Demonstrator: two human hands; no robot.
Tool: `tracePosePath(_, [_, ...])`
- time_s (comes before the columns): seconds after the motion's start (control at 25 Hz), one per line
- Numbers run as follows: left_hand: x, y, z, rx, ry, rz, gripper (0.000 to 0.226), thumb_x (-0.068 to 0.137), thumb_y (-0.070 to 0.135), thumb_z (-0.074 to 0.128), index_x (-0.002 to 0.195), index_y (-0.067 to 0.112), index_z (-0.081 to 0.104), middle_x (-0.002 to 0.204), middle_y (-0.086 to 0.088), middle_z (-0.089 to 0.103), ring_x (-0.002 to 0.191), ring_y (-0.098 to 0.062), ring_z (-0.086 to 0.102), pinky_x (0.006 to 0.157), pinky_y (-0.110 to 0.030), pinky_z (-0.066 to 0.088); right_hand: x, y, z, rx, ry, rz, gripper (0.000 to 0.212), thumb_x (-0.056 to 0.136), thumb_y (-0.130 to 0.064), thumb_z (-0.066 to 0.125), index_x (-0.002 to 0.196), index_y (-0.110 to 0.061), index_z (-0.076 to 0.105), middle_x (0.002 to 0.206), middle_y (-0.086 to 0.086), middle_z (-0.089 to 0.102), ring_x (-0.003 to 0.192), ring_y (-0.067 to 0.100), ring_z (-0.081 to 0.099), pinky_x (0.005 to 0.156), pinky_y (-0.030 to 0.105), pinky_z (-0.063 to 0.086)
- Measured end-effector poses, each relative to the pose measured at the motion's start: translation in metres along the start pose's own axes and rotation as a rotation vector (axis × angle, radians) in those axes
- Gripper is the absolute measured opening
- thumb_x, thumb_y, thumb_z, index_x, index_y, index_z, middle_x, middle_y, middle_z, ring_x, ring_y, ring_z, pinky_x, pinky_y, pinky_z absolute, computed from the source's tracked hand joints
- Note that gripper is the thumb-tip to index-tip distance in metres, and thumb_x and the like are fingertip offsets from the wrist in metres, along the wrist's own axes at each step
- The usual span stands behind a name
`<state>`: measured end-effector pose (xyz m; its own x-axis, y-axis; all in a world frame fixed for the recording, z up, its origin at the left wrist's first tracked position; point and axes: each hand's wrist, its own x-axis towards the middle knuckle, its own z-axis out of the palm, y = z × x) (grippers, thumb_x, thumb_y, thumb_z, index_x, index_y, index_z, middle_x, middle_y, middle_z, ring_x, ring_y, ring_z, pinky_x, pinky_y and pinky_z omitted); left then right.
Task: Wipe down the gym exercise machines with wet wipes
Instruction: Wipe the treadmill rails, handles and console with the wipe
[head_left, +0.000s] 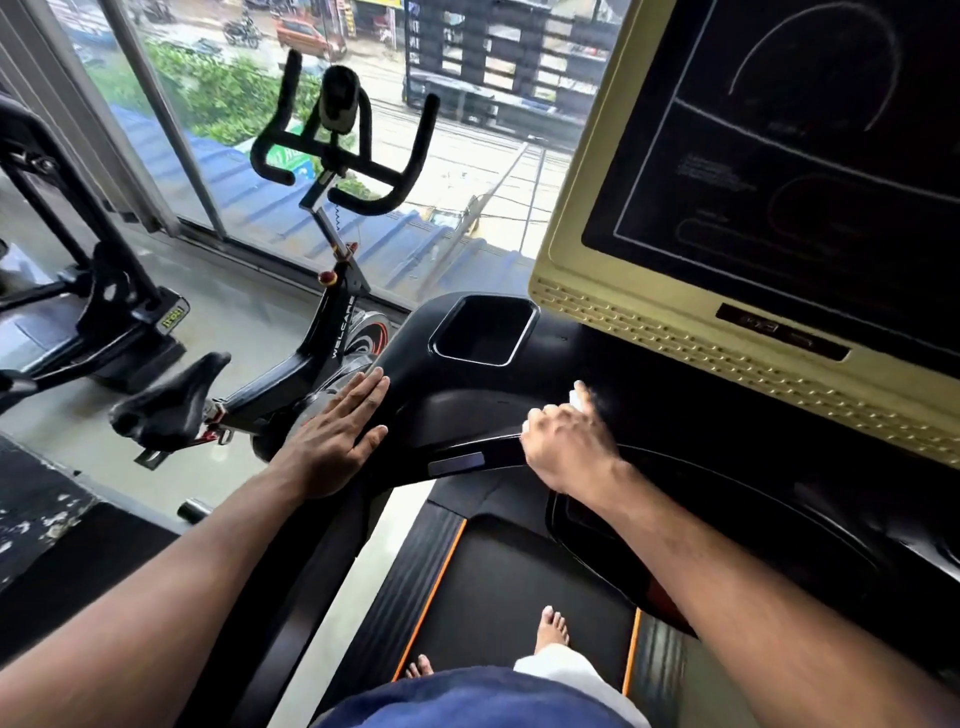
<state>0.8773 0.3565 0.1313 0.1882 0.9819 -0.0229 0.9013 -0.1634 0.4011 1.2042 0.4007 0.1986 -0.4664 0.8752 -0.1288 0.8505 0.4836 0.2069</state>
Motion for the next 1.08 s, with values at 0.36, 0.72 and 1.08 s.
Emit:
tracePosePath(0.36, [0.002, 0.000, 0.003, 0.087, -0.048, -0.055, 0.084, 0.089, 0.067, 0.009, 0.166, 0.033, 0.002, 0.172, 0.019, -0.011, 0.152, 0.006, -0.021, 0.124, -0.024, -0.016, -0.036, 0.022, 0.025, 0.197, 0.405, -0.151, 0.016, 0.094, -0.013, 0.058, 0.102, -0.022, 0.068, 0.097, -0.005, 0.069, 0.095, 0.014, 0.068, 0.111, 0.040, 0.045])
tracePosePath(0.72, [0.092, 0.114, -0.041, -0.001, 0.229, 0.251, 0.079, 0.099, 0.059, 0.028, 0.166, 0.027, 0.005, 0.172, 0.012, -0.008, 0.157, 0.001, -0.011, 0.128, -0.030, -0.012, -0.043, 0.093, -0.055, 0.548, 0.579, -0.019, 0.025, 0.099, -0.020, 0.063, 0.120, -0.012, 0.073, 0.106, -0.002, 0.077, 0.086, 0.015, 0.059, 0.073, 0.030, 0.056])
tracePosePath(1.08, [0.232, 0.220, -0.120, 0.120, 0.425, 0.486, 0.076, 0.106, 0.057, 0.027, 0.167, 0.017, 0.005, 0.175, -0.005, -0.004, 0.160, -0.014, -0.008, 0.129, -0.032, -0.009, -0.031, 0.218, -0.145, 0.584, 0.669, 0.061, 0.040, 0.091, -0.004, 0.072, 0.128, -0.016, 0.066, 0.115, -0.004, 0.068, 0.104, 0.014, 0.057, 0.093, 0.027, 0.046])
